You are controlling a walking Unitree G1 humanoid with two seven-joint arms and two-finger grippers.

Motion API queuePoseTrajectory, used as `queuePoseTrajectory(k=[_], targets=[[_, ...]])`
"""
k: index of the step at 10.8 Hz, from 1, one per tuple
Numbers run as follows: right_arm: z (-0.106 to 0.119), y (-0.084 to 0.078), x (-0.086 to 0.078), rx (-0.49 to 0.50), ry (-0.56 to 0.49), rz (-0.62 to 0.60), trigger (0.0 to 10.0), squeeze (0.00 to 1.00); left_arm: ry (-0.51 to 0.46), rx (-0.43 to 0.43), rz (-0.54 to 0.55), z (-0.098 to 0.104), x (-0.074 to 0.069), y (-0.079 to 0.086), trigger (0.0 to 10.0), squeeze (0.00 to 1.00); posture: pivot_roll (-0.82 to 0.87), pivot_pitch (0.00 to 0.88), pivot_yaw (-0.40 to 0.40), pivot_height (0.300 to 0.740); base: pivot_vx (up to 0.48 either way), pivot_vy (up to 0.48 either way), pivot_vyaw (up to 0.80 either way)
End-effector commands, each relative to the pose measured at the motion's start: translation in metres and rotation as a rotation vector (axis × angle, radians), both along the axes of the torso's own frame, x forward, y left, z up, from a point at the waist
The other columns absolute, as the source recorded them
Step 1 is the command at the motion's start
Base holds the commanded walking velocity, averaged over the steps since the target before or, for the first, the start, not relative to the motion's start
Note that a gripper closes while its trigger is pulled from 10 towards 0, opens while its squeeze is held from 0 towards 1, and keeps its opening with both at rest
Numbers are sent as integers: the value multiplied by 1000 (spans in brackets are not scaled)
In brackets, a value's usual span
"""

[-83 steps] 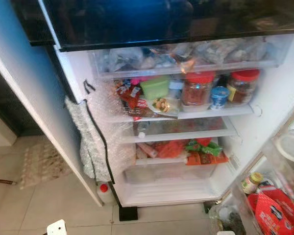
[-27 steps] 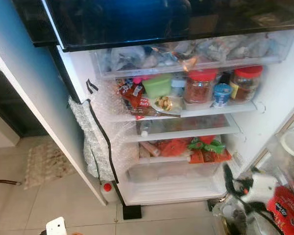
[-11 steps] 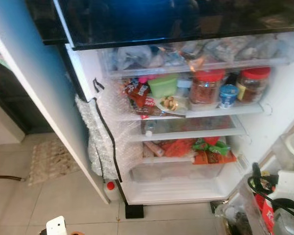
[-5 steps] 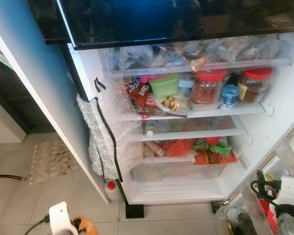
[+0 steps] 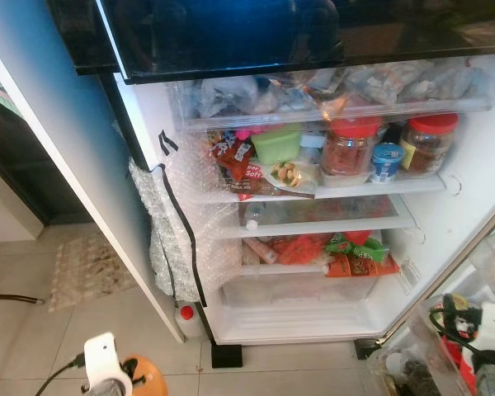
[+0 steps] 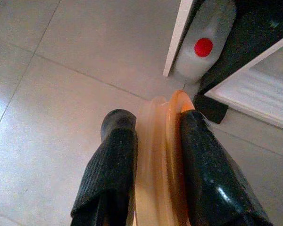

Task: Restocking fridge

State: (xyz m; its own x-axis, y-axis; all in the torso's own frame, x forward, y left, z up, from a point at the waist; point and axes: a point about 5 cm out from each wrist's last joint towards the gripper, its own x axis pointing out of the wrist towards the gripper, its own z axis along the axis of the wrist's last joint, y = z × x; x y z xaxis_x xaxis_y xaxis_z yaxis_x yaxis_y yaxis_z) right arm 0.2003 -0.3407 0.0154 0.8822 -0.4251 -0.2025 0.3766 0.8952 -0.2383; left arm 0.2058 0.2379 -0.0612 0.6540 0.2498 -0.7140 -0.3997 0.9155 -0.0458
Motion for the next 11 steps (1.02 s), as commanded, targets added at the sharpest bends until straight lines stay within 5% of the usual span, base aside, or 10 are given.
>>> queuePoseTrajectory(k=[1, 4, 6, 8, 11], targets=[[3, -13, -6, 4, -6, -76, 10000, 0, -32, 19, -1, 6, 9, 1, 10000, 0, -131, 0, 70, 740, 0, 0, 0], [2, -14, -7, 6, 6, -81, 10000, 0, -54, 23, -9, 10, 16, -1, 10000, 0, -134, 0, 70, 740, 0, 0, 0], [-18, 5, -8, 72, 107, -35, 10000, 0, -103, 27, -14, 17, 25, 0, 10000, 0, -134, 0, 70, 740, 0, 0, 0], [-63, 45, -26, 155, 411, 99, 10000, 0, -235, 27, 9, 38, 48, 8, 10000, 0, -126, 0, 70, 740, 0, 0, 0], [-84, 79, -39, 234, 511, 182, 10000, 0, -532, 30, -51, 90, 92, 5, 10000, 0, -114, 0, 72, 740, 0, 0, 0]])
